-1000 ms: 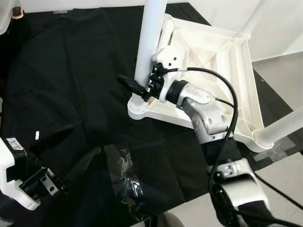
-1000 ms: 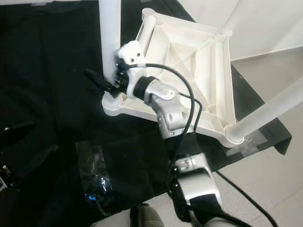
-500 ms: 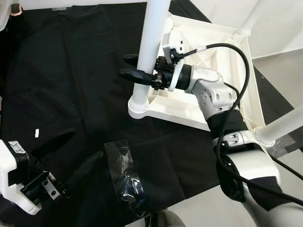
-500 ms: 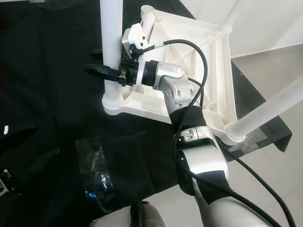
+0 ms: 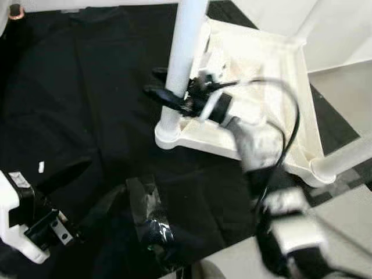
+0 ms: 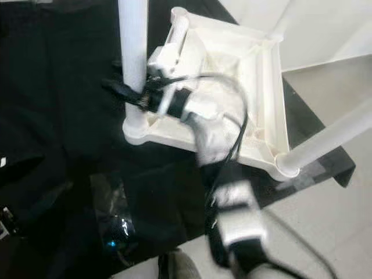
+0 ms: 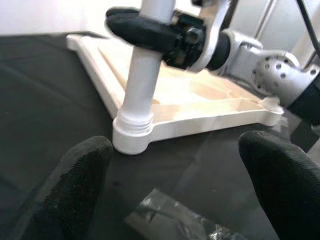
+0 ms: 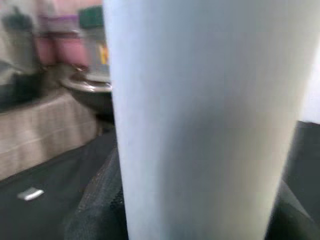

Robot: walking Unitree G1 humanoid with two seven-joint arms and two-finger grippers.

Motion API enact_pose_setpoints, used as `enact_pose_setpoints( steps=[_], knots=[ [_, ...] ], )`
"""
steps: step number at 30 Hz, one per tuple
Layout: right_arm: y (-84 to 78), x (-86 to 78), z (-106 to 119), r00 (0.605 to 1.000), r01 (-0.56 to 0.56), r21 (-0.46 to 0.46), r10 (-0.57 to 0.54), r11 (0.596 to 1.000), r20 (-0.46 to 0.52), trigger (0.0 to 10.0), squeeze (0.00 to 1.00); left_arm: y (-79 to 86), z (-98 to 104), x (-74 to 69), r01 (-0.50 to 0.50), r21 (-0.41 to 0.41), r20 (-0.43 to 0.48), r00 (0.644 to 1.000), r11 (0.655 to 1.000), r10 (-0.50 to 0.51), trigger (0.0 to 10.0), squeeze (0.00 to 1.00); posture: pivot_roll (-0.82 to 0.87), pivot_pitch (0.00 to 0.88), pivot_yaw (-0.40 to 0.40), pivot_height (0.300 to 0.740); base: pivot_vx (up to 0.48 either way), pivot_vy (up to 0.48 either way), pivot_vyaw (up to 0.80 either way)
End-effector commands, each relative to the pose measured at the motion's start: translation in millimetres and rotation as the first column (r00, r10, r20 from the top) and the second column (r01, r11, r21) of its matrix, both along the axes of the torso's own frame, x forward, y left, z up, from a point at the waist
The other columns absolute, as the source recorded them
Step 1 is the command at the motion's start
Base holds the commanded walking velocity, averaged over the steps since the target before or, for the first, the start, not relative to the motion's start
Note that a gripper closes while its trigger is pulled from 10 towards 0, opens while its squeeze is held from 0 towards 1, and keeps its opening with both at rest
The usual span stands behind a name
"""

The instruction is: Building children table

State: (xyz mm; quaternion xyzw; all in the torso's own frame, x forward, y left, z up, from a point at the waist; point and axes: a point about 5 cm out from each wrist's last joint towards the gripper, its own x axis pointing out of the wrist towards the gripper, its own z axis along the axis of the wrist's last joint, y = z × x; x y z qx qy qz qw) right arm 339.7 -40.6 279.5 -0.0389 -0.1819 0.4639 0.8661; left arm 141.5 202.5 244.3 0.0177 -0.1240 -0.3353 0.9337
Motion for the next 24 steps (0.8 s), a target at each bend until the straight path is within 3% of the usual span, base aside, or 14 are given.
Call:
enact_pose_setpoints(
  steps=[1, 2, 3, 7, 9, 15, 16, 17, 18, 20, 24],
  knots=[
    [1.1, -27.2, -86, 0.927, 0.261, -0.187, -0.300, 0.947, -0.224, 0.0, 0.00, -0.1, -1, -2.2, 0.005, 0.010, -0.013, 1.000, 1.000, -0.005, 10.0, 0.00, 0.19, 0.327, -0.151, 0.740, 0.000, 0.000, 0.00],
    [4.6, -49.8, -95, 0.900, 0.320, -0.193, -0.361, 0.928, -0.243, 0.0, 0.00, 1.2, 0, -1.3, 0.002, 0.011, -0.012, 1.000, 1.000, -0.002, 10.0, 0.00, 0.19, 0.326, -0.149, 0.740, 0.000, 0.000, 0.00],
    [6.3, -60.4, -97, 0.890, 0.348, -0.192, -0.388, 0.918, -0.239, 0.0, 0.00, 2.4, 0, -0.4, 0.002, 0.009, -0.009, 1.000, 1.000, -0.002, 10.0, 0.00, 0.18, 0.320, -0.142, 0.740, 0.000, 0.000, 0.00],
    [3.7, -56.3, -94, 0.877, 0.381, -0.184, -0.417, 0.906, -0.240, 0.0, 0.00, 2.0, 0, 1.6, 0.009, 0.005, -0.004, 1.000, 1.000, -0.009, 10.0, 0.00, 0.17, 0.308, -0.131, 0.740, 0.000, 0.000, 0.00],
    [1.5, -44.1, -86, 0.860, 0.416, -0.149, -0.441, 0.897, -0.256, 0.0, 0.00, 0.5, 0, 5.6, 0.023, 0.001, 0.003, 1.000, 1.000, -0.023, 10.0, 0.00, 0.16, 0.288, -0.130, 0.740, 0.000, 0.000, 0.00],
    [15.4, -50.4, -84, 0.881, 0.321, -0.141, -0.350, 0.937, -0.319, 0.0, 0.00, 0.1, -1, 7.8, 0.029, 0.003, 0.006, 1.000, 1.000, -0.029, 10.0, 0.00, 0.17, 0.286, -0.130, 0.740, 0.000, 0.000, 0.00],
    [16.4, -52.8, -83, 0.879, 0.314, -0.136, -0.342, 0.939, -0.333, 6.3, 0.00, 0.1, 0, 7.7, 0.030, 0.002, 0.007, 1.000, 1.000, -0.030, 10.0, 0.00, 0.17, 0.289, -0.130, 0.740, 0.000, 0.000, 0.00],
    [16.4, -52.3, -79, 0.884, 0.292, -0.122, -0.317, 0.948, -0.343, 10.0, 0.00, 0.2, 0, 7.4, 0.030, 0.003, 0.007, 1.000, 1.000, -0.030, 10.0, 0.00, 0.17, 0.288, -0.130, 0.740, 0.000, 0.000, 0.00],
    [16.0, -51.7, -76, 0.888, 0.280, -0.111, -0.301, 0.954, -0.347, 10.0, 0.00, 0.3, 0, 7.3, 0.030, 0.002, 0.007, 1.000, 1.000, -0.030, 10.0, 0.00, 0.17, 0.288, -0.130, 0.740, 0.000, 0.000, 0.00],
    [8.6, -45.4, -58, 0.904, 0.293, -0.106, -0.312, 0.950, -0.293, 10.0, 1.00, 0.5, 0, 6.7, 0.030, 0.004, 0.005, 1.000, 1.000, -0.030, 10.0, 0.00, 0.17, 0.292, -0.130, 0.740, 0.000, 0.000, 0.00],
    [5.4, -43.0, -51, 0.907, 0.302, -0.092, -0.315, 0.949, -0.278, 10.0, 1.00, 0.5, 0, 6.6, 0.031, 0.003, 0.005, 0.999, 1.000, -0.031, 10.0, 0.00, 0.17, 0.292, -0.130, 0.740, 0.000, 0.000, 0.00]
  ],
)
